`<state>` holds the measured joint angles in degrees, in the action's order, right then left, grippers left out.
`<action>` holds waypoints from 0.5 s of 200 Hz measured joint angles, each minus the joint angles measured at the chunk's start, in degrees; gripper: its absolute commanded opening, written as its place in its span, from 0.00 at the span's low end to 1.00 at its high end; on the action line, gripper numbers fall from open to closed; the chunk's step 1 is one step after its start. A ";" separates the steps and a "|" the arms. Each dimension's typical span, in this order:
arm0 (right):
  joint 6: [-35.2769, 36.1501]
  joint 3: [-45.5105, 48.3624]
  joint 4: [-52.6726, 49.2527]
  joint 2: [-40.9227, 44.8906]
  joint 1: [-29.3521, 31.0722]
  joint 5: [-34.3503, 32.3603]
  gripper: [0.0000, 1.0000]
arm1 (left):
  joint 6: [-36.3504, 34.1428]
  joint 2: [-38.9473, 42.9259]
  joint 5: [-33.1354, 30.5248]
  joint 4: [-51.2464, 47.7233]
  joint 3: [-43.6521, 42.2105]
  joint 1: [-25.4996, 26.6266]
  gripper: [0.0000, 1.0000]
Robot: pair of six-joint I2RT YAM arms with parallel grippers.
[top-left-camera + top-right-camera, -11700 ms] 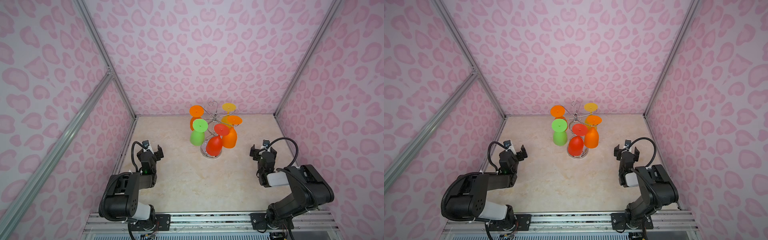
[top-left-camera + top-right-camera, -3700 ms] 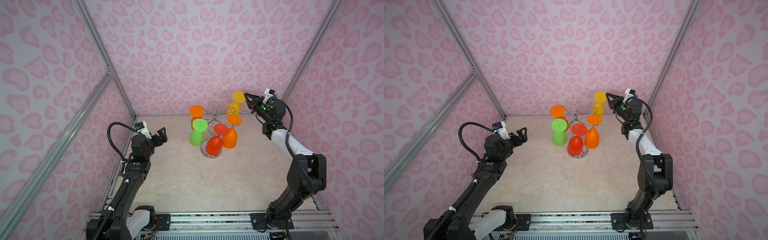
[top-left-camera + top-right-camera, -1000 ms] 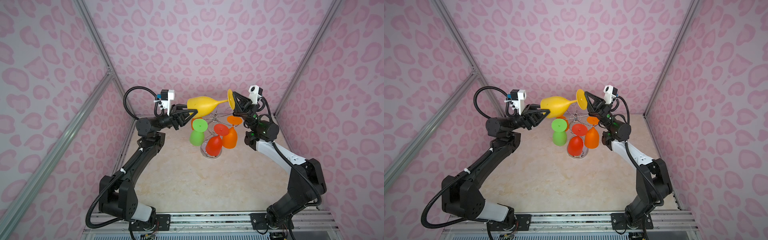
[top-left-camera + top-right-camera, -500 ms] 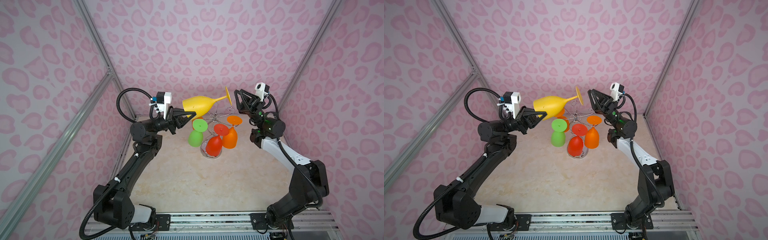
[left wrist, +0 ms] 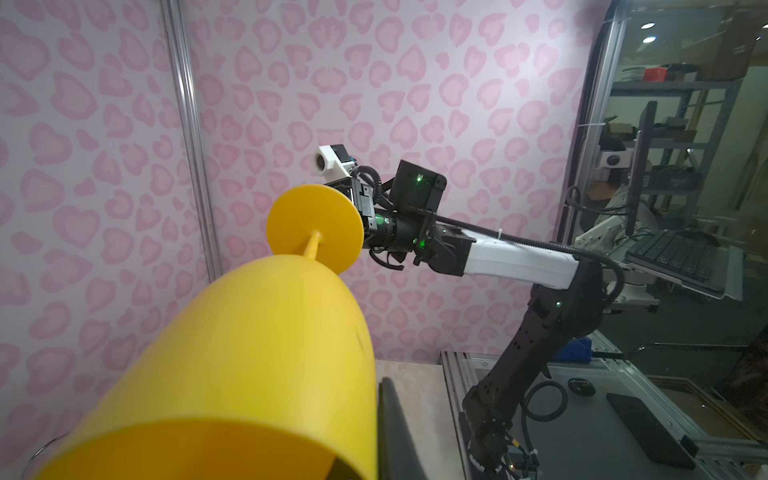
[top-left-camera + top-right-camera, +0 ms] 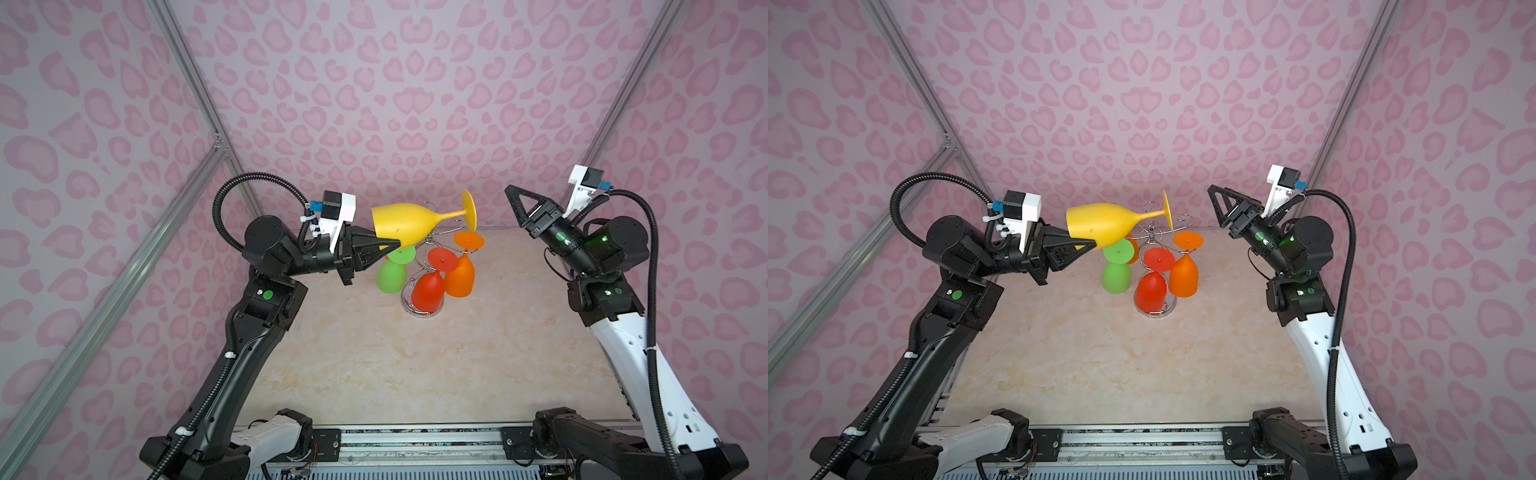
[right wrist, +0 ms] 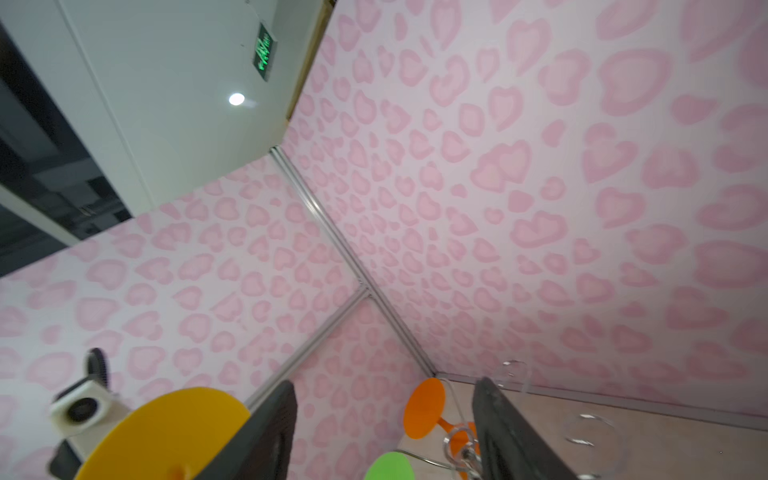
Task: Take the wine glass off the wine glass rack
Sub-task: 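Grasp the yellow glass bowl with the left gripper while the right gripper withdraws, then lower the yellow glass upright onto the table with the left gripper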
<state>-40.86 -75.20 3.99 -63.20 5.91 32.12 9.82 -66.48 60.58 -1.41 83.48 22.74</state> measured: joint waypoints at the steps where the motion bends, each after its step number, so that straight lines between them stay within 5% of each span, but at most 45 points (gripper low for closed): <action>1: 0.52 0.04 -0.85 0.20 -0.28 -0.31 0.67 | -0.37 0.04 -0.20 -0.55 0.11 0.11 0.02; 49: 10.38 5.73 -18.53 6.19 -9.42 -5.33 0.66 | -19.98 1.25 -19.56 -34.07 5.51 13.70 0.02; 100: 13.44 9.79 -24.11 7.30 -11.54 -5.75 0.64 | -25.90 -0.94 -36.37 -53.81 10.71 30.88 0.06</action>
<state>-27.42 -65.41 -20.12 -55.90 -5.63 26.37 -16.08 -67.42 24.21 -55.22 94.19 53.63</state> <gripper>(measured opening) 0.650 0.061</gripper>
